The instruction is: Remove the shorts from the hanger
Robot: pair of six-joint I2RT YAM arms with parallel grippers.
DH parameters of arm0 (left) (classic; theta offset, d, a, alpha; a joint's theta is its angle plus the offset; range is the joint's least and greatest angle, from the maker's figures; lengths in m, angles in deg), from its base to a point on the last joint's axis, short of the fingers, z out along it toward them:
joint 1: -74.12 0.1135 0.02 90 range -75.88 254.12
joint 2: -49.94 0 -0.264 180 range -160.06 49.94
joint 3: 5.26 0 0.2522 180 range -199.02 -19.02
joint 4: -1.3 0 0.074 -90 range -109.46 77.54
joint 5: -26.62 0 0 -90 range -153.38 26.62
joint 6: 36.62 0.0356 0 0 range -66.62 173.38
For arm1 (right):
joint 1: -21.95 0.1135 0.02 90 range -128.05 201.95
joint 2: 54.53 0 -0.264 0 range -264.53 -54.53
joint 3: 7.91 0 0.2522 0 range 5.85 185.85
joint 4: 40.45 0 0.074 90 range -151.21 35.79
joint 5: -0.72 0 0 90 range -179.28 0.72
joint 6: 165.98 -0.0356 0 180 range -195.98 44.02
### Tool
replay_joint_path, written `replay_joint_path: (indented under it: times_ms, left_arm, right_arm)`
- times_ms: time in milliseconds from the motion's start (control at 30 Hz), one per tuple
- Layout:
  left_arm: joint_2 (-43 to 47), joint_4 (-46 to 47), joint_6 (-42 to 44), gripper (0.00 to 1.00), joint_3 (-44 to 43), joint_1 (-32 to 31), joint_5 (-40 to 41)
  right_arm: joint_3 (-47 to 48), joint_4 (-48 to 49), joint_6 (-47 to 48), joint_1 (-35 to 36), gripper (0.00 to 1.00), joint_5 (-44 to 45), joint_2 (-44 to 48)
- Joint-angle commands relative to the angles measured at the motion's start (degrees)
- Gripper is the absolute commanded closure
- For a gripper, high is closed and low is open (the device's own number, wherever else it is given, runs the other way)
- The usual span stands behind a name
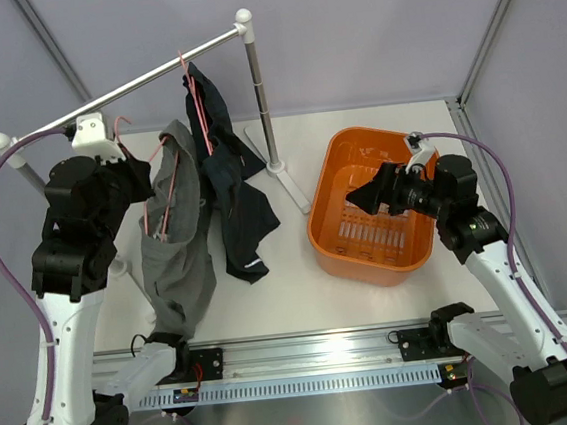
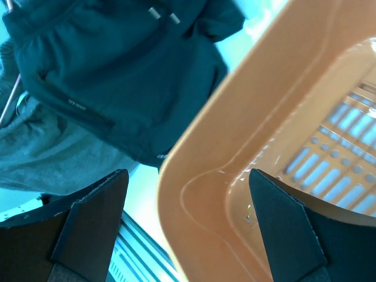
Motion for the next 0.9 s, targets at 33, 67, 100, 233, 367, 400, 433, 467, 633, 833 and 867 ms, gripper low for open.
replay_joint_path:
  times_ms: [33,67,100,233,367,400,433,467,633,833,867]
  left_arm:
    - [4.3,1.3,-1.9,1.0,2.4,-3.5,-7.9]
    - [4.7,0.7,-2.0,1.0,3.0,-4.4,-9.8]
    - [5.0,0.2,-1.9,1.0,3.5,-5.3,-10.6]
    - [5.5,-1.8,-1.2,1.0,4.5,-10.7,-15.2]
    - [5.4,-3.8,-0.1,1.0,4.0,-14.1,-20.1]
    - [5.3,-4.2,0.4,1.0,3.8,-15.5,-20.8]
    - [5.3,-4.5,0.6,1.0,3.6,-16.2,-22.0]
    - [5.4,-4.4,0.8,1.0,3.5,-16.9,-22.5]
    - [5.5,-4.0,1.0,1.0,3.5,-21.9,-25.1]
    - [4.3,-4.4,1.7,1.0,1.8,-27.8,-25.0]
    - [4.0,-4.5,1.8,1.0,1.6,-28.5,-24.5]
  right_arm:
    - [5.8,-1.9,2.1,7.4,0.09,7.2,-1.2]
    - [6.5,-1.9,1.5,9.3,0.09,8.0,-1.3]
    - [6.8,-2.1,1.2,10.1,0.09,8.5,-1.3]
    - [8.9,-3.1,0.8,14.4,0.1,10.8,-2.2]
    - [12.2,-4.6,0.6,19.9,0.11,14.6,-4.2]
    - [13.0,-4.9,0.8,22.6,0.11,15.6,-4.6]
    - [13.7,-5.2,0.9,24.1,0.12,16.6,-5.2]
    - [15.1,-6.1,1.1,25.6,0.12,19.0,-6.3]
    - [19.5,-8.9,1.2,34.9,0.13,26.7,-10.1]
    - [25.9,-14.4,1.2,41.8,0.13,39.6,-14.8]
    - [27.3,-15.5,1.2,42.9,0.14,41.8,-15.5]
